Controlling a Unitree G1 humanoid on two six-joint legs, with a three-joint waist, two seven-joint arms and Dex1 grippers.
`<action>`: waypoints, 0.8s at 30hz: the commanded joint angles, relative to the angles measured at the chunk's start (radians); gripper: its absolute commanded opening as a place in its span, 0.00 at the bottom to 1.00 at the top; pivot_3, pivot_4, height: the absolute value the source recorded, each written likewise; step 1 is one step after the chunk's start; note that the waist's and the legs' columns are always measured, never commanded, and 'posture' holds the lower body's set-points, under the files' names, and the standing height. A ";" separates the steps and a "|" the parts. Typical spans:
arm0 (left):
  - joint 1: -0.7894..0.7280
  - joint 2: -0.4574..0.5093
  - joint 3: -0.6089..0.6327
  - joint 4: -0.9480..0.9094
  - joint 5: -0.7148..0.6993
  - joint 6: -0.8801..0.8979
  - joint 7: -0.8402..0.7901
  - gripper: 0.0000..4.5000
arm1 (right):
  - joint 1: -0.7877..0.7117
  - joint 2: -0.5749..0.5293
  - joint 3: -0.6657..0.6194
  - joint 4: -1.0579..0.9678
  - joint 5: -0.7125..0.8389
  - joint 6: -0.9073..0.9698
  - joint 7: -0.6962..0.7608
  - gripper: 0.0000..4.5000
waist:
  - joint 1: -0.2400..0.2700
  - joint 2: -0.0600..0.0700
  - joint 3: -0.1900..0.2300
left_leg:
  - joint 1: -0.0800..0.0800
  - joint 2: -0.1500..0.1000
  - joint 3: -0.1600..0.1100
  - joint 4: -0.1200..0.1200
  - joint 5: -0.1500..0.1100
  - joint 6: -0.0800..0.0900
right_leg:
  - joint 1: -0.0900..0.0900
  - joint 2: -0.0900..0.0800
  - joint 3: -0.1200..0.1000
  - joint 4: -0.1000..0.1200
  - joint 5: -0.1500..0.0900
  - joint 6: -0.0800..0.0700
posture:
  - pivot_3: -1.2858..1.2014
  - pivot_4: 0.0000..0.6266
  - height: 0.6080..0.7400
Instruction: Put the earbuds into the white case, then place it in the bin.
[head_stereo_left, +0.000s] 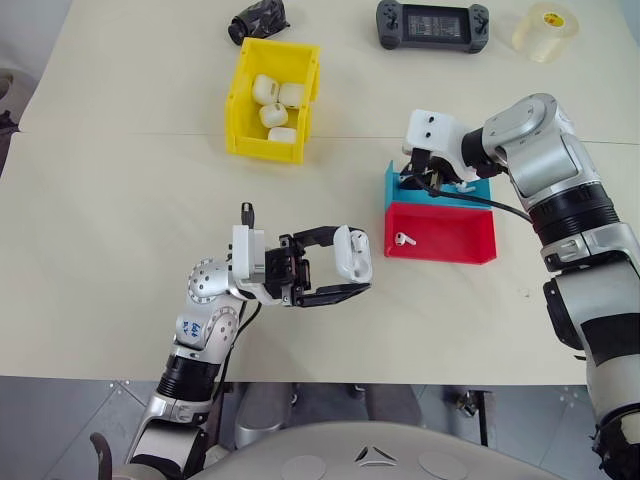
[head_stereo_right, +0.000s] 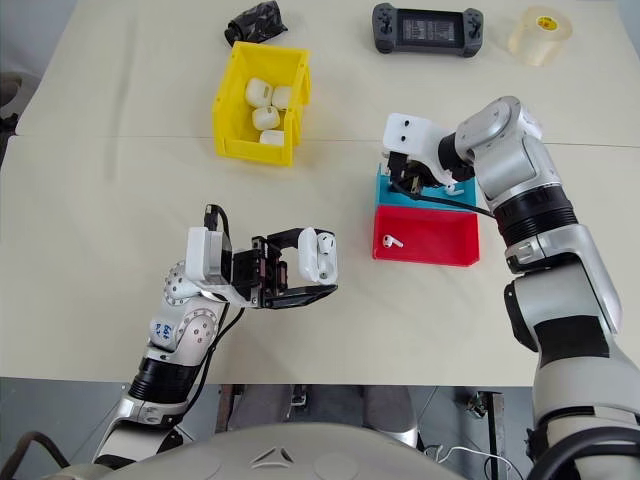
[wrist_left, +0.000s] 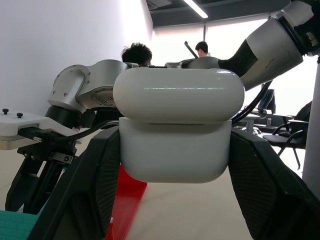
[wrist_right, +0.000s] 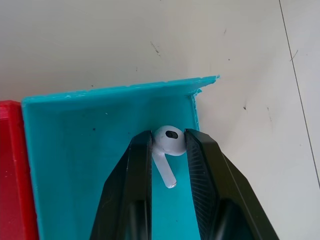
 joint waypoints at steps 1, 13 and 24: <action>-0.012 0.002 0.006 -0.036 -0.002 -0.014 0.003 0.62 | 0.024 -0.017 -0.019 -0.028 -0.006 0.020 0.010 0.22 | 0.000 0.000 0.000 | 0.000 0.000 0.000 0.000 0.000 0.000 | 0.000 0.000 0.000 0.000 0.000 0.000 | 0.52 0.24 1.00; -0.028 0.001 0.011 -0.026 -0.006 -0.012 0.002 0.62 | 0.047 -0.050 -0.097 -0.103 0.029 0.044 -0.006 0.22 | 0.003 0.000 0.000 | 0.000 0.000 0.000 0.000 0.000 0.000 | 0.000 0.000 0.000 0.000 0.000 0.000 | 0.52 0.24 1.00; -0.076 0.009 0.049 0.032 -0.004 -0.010 -0.002 0.62 | 0.289 -0.149 -0.535 -0.689 0.443 0.484 -0.001 0.22 | 0.012 0.001 0.001 | -0.002 0.000 -0.002 -0.001 0.000 0.000 | -0.001 0.000 -0.001 -0.001 0.000 0.000 | 0.52 0.24 1.00</action>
